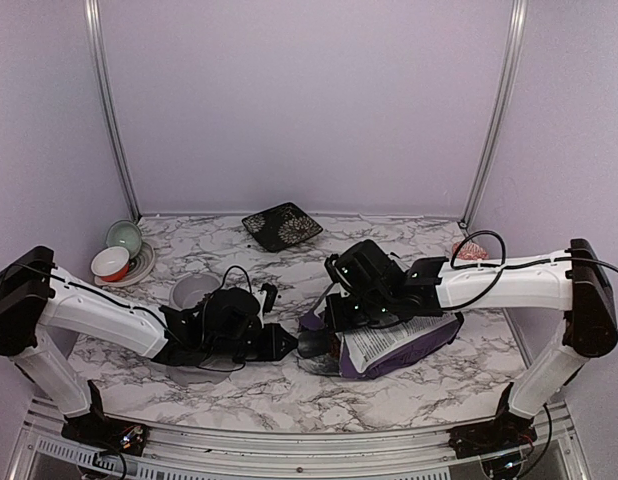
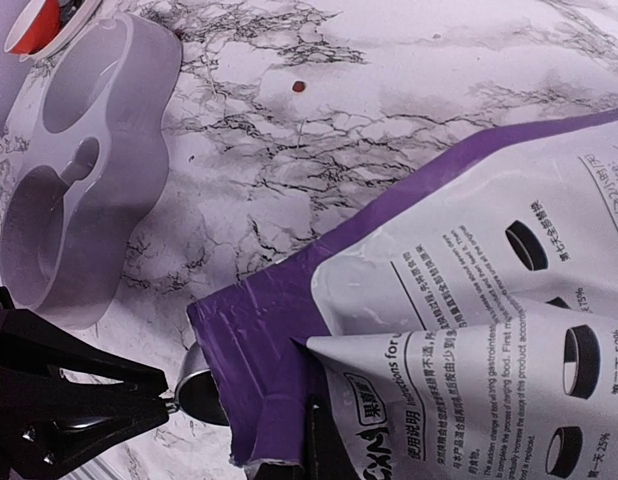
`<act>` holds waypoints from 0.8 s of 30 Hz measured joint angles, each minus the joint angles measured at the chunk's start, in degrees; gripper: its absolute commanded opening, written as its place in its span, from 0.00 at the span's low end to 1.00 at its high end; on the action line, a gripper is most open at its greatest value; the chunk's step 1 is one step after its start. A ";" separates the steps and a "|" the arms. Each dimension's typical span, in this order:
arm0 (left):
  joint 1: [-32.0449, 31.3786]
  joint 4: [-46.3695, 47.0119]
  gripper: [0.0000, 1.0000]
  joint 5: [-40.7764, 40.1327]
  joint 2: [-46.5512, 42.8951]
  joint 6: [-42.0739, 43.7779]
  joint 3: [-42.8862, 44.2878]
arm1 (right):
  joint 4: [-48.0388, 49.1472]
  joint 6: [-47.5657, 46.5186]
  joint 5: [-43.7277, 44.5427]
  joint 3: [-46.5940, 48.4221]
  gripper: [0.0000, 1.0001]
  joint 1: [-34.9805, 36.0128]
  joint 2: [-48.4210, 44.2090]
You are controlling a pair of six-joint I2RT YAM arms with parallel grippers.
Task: Serve the pet food
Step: Insert the pet food bag at the center of the board.
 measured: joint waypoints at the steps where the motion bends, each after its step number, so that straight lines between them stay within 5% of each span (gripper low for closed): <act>1: 0.00 0.15 0.00 0.33 0.22 -0.46 0.00 | 0.00 0.00 0.00 0.00 0.00 0.00 0.02; 24: 0.00 4.59 0.00 2.43 1.84 -8.52 -1.36 | -0.37 0.00 0.02 0.31 0.00 0.00 0.20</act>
